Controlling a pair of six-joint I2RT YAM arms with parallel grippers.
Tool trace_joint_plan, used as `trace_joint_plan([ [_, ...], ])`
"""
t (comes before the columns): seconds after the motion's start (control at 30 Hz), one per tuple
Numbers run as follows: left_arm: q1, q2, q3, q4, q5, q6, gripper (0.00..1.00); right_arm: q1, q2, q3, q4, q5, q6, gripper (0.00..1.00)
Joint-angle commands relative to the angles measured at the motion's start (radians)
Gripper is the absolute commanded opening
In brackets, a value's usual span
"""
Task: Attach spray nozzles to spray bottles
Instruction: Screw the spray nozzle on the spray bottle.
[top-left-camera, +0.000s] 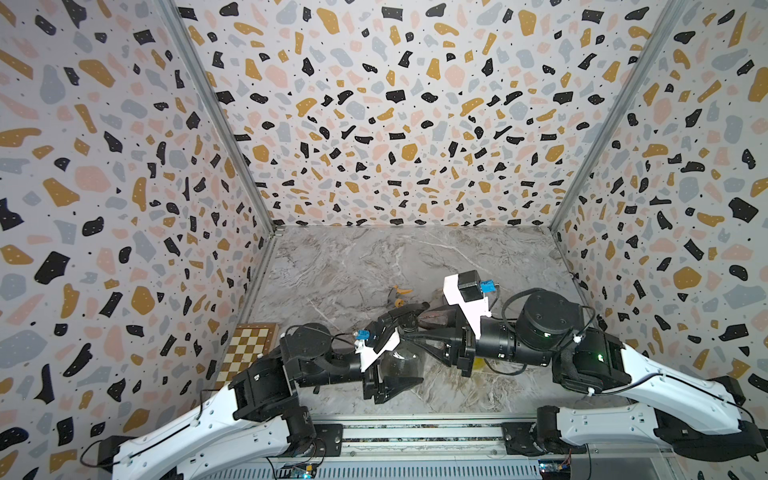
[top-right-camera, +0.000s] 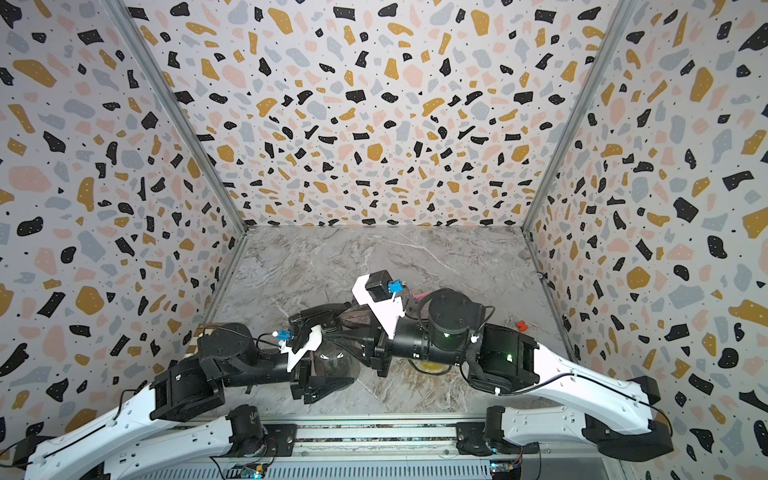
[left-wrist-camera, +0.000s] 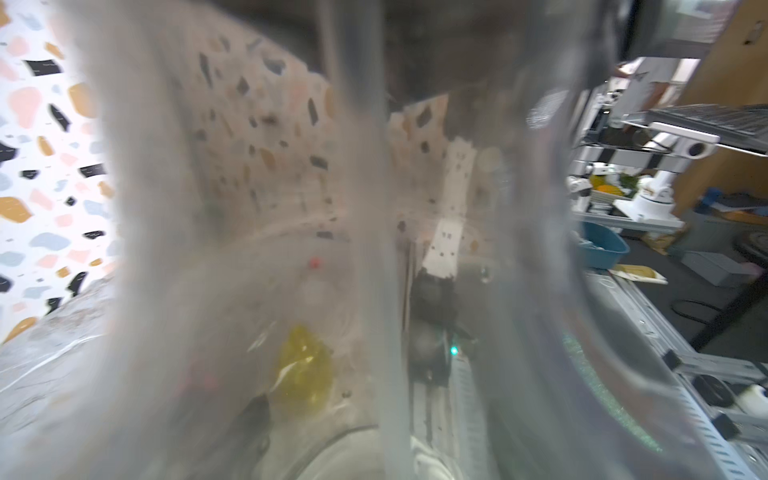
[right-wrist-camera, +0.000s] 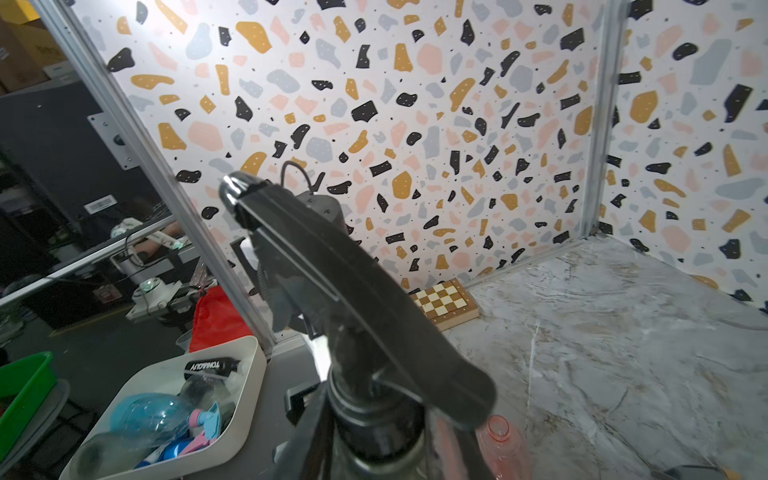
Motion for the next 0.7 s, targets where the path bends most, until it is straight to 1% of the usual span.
trace_joint_plan([
  [0.0, 0.009, 0.023, 0.034, 0.106, -0.096, 0.026, 0.00, 0.033, 0.031, -0.007, -0.107, 0.071, 0.089, 0.13],
  [0.03, 0.009, 0.016, 0.032, 0.099, -0.087, 0.026, 0.00, 0.030, 0.021, 0.008, -0.127, 0.065, 0.062, 0.36],
  [0.07, 0.009, 0.010, 0.033, 0.094, -0.078, 0.023, 0.00, 0.027, 0.012, 0.025, -0.148, 0.058, 0.038, 0.52],
  [0.1, 0.009, 0.001, 0.033, 0.082, -0.059, 0.028, 0.00, 0.028, -0.001, 0.048, -0.176, 0.054, 0.004, 0.62],
  [0.13, 0.009, -0.004, 0.037, 0.073, -0.043, 0.030, 0.00, 0.027, -0.015, 0.065, -0.196, 0.040, -0.032, 0.66],
  [0.27, 0.009, -0.024, 0.044, 0.005, 0.040, 0.042, 0.00, 0.027, -0.068, 0.123, -0.258, 0.031, -0.116, 0.74],
  [0.37, 0.009, -0.033, 0.049, -0.026, 0.156, 0.053, 0.00, 0.028, -0.072, 0.194, -0.293, 0.002, -0.165, 0.78],
  [0.53, 0.009, -0.031, 0.050, -0.053, 0.268, 0.055, 0.00, 0.023, -0.017, 0.309, -0.319, -0.107, -0.223, 0.81],
  [0.67, 0.009, -0.017, 0.055, -0.062, 0.314, 0.055, 0.00, 0.022, 0.056, 0.387, -0.354, -0.159, -0.263, 0.80],
])
